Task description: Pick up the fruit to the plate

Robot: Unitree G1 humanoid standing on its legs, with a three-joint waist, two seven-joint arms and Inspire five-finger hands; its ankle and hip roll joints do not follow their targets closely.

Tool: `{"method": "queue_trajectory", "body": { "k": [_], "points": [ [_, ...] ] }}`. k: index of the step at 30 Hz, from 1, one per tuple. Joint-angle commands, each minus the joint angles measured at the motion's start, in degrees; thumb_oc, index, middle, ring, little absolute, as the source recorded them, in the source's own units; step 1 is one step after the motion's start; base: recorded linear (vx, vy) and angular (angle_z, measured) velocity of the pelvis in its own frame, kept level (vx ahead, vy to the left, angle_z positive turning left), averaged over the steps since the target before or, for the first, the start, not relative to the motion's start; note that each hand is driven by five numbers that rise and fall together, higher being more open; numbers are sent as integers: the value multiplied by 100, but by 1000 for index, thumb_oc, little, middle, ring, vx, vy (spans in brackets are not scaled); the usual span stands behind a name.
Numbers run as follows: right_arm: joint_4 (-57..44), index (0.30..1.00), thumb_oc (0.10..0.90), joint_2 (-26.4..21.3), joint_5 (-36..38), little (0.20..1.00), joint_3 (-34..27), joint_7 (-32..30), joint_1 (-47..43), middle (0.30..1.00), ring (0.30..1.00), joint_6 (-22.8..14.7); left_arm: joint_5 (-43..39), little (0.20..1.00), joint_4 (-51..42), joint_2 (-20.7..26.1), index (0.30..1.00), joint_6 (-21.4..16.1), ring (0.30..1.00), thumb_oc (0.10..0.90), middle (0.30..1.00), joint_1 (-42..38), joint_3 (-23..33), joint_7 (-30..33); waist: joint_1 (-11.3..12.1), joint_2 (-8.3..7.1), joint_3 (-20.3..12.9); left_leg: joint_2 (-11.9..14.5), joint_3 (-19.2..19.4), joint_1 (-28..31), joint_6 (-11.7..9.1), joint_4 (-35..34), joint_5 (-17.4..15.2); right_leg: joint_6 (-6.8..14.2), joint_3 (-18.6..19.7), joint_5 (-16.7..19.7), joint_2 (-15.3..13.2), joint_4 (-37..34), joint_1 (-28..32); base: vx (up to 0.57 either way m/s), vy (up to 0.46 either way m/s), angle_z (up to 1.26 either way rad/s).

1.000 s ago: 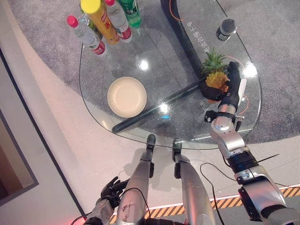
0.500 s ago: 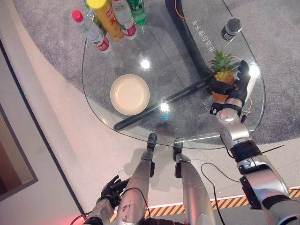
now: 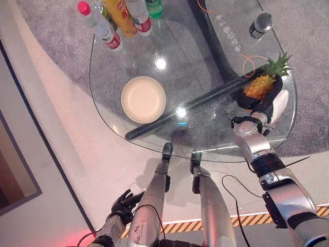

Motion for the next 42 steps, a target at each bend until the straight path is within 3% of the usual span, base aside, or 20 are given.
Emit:
{"method": "queue_trajectory", "body": {
  "k": [1, 18, 29, 33, 42],
  "points": [
    [-563, 900, 800, -166, 73, 900, 105, -288, 93, 900, 900, 66, -249, 900, -54, -135, 900, -53, 900, 800, 900, 183, -29, -35, -71, -69, -51, -480, -220, -271, 268, 449, -306, 117, -653, 651, -243, -575, 150, 0, 0, 0],
    [172, 900, 800, -66, 1373, 900, -179, -424, 133, 900, 900, -635, -391, 900, -38, -99, 900, -149, 900, 800, 900, 148, -26, -165, -80, -29, -51, -483, -196, -343, 262, 445, -319, 122, -622, 717, -245, -619, 57, 0, 0, 0],
    [576, 900, 800, 212, 2841, 900, -720, 74, 216, 900, 900, -2097, -465, 900, -35, -198, 900, -250, 900, 800, 900, 114, -105, -227, -107, 81, -51, -518, -166, -450, 274, 518, -357, 109, -568, 762, -251, -589, -80, 7, 12, -4],
    [609, 900, 800, 316, 3153, 900, -861, 231, 200, 900, 900, -2358, -491, 900, -44, -223, 900, -244, 900, 800, 900, 102, -125, -212, -117, 113, -51, -517, -152, -460, 263, 527, -359, 117, -548, 778, -261, -587, -102, 4, 11, -4],
    [671, 900, 800, 417, 4112, 900, -1101, 802, 61, 900, 900, -2479, -530, 900, -93, -263, 900, -263, 900, 800, 900, 120, -158, -225, -111, 151, -51, -536, -172, -487, 270, 531, -369, 115, -530, 793, -249, -563, -165, 0, 0, 0]
  ]
}}
